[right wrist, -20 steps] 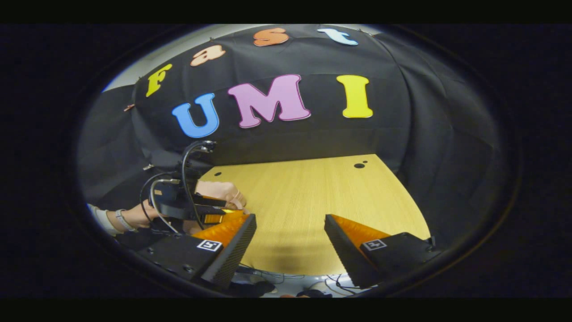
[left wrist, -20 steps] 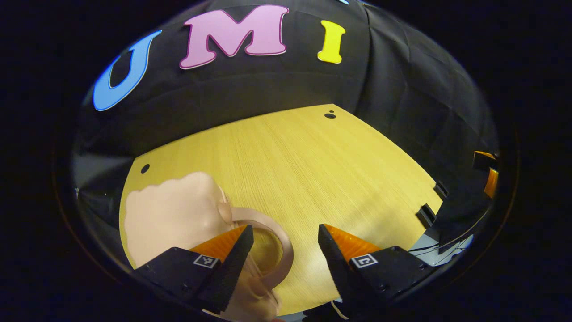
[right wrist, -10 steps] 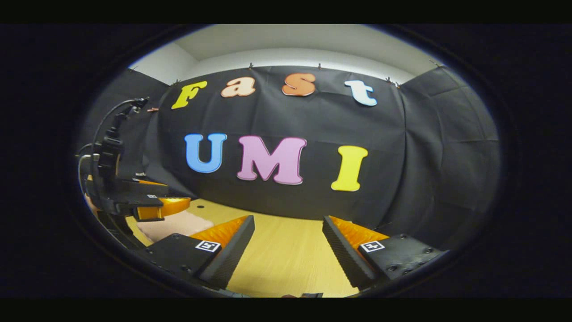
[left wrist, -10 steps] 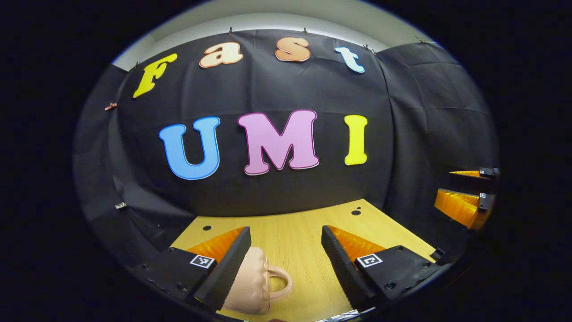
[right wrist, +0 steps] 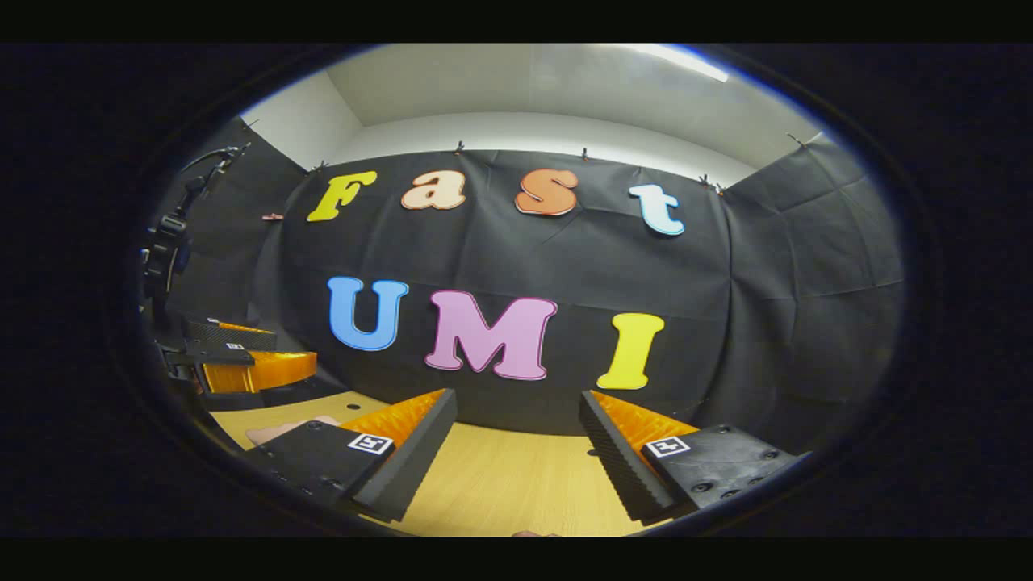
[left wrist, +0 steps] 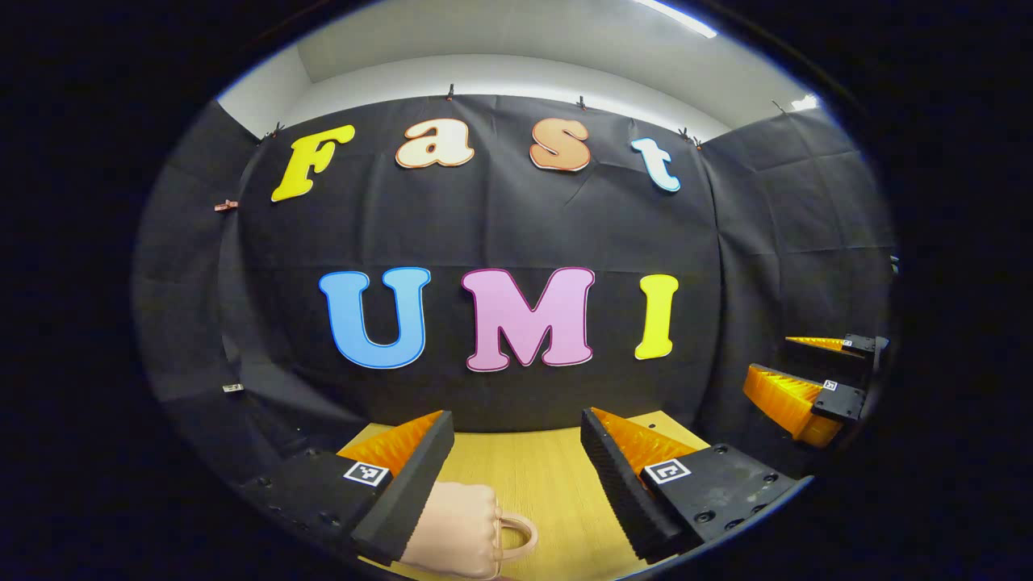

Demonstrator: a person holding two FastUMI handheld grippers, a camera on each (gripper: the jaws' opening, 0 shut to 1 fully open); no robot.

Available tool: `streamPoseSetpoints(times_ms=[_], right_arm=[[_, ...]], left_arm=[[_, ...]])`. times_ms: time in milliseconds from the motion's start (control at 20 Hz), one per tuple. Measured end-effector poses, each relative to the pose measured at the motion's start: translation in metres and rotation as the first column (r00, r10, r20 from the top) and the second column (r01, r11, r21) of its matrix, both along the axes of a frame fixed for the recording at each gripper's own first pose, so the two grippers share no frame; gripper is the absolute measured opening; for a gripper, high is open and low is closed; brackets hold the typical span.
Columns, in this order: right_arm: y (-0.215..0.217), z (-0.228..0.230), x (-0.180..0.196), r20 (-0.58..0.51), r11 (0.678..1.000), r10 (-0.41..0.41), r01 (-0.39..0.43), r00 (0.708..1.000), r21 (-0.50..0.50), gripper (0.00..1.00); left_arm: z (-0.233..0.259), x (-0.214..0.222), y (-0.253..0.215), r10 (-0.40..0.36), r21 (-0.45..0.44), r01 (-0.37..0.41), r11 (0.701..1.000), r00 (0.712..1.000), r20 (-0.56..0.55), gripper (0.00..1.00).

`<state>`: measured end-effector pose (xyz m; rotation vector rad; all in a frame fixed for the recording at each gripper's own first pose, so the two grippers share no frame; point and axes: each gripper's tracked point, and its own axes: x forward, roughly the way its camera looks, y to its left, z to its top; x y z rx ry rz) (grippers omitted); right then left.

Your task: First open the suitcase, pack the skin care products into it, and then close the suitcase.

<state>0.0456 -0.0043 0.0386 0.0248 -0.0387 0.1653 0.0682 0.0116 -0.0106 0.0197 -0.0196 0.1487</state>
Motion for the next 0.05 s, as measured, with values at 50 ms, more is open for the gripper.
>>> streamPoseSetpoints(times_ms=[50], right_arm=[[0.0041,0.0036,0.0004,0.003,1.0,0.001,-0.001,1.0,0.003,0.97]], left_arm=[[0.0027,0.0006,0.0036,-0.001,-0.023,0.001,1.0,1.0,0.007,0.99]])
